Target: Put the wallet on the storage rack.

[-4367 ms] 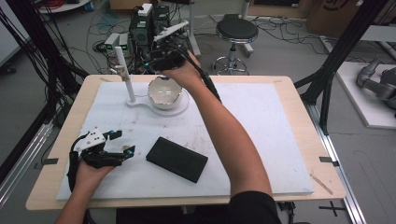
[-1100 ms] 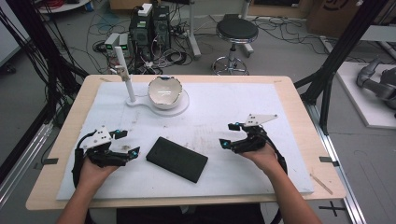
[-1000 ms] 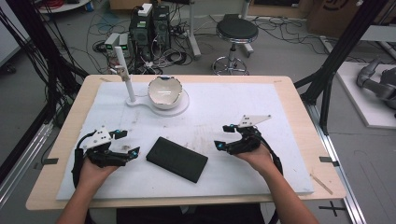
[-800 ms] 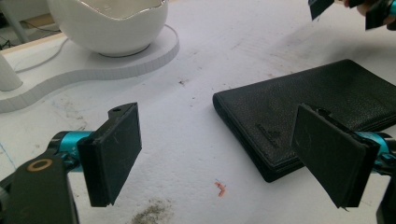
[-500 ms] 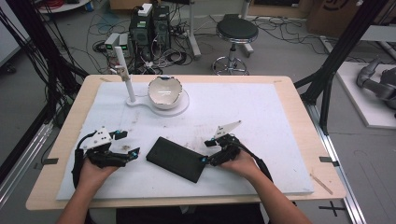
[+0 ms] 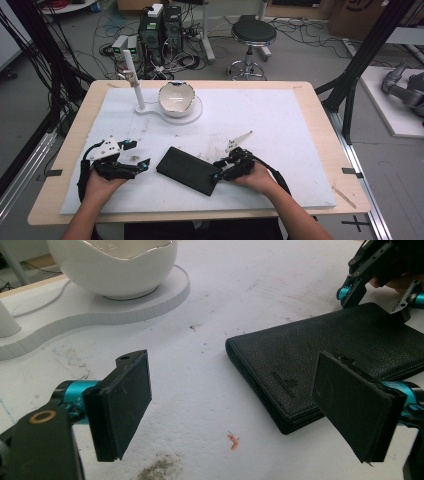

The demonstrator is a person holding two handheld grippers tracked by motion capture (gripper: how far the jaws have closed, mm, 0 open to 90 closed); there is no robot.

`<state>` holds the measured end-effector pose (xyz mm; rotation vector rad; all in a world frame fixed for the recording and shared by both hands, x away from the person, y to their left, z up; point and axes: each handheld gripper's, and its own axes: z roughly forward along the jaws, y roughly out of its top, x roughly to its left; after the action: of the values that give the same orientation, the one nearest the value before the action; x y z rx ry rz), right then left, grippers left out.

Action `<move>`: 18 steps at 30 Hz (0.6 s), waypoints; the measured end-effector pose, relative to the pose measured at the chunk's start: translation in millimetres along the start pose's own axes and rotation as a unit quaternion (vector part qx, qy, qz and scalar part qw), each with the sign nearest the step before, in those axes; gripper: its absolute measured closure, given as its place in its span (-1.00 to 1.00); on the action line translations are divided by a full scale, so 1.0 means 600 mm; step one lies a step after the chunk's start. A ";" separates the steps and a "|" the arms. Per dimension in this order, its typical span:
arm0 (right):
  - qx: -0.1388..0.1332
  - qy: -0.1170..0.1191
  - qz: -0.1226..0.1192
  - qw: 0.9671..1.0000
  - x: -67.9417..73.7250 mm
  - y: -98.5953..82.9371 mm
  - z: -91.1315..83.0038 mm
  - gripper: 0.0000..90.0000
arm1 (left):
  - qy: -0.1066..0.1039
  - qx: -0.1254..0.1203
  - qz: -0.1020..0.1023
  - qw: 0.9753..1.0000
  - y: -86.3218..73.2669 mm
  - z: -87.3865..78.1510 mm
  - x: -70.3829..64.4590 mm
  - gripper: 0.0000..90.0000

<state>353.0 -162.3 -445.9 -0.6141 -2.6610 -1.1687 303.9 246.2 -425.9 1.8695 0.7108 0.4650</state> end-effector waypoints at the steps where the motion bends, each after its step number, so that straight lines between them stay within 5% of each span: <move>1: 0.000 0.001 -0.002 1.000 -0.001 0.000 0.000 0.07 | 0.001 0.001 0.000 1.000 0.000 0.000 0.000 -0.63; 6: 0.000 0.002 0.003 1.000 -0.004 0.001 -0.005 0.41 | 0.000 0.001 0.001 1.000 0.000 0.001 -0.001 -0.63; 10: 0.008 -0.017 -0.031 0.999 0.009 0.007 -0.013 0.69 | -0.005 -0.004 0.001 1.000 0.002 0.001 -0.003 -0.63; 16: 0.013 -0.038 -0.058 0.997 0.024 0.014 -0.018 0.81 | -0.017 -0.002 0.000 1.000 0.001 0.004 -0.004 -0.63; 18: -0.006 -0.034 -0.070 0.997 0.027 0.016 -0.026 0.83 | -0.021 -0.002 -0.002 1.000 0.001 0.005 -0.004 -0.63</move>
<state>342.3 -162.9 -423.8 -0.4839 -2.7948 -1.2223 304.2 242.5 -426.6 1.8685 0.6850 0.4230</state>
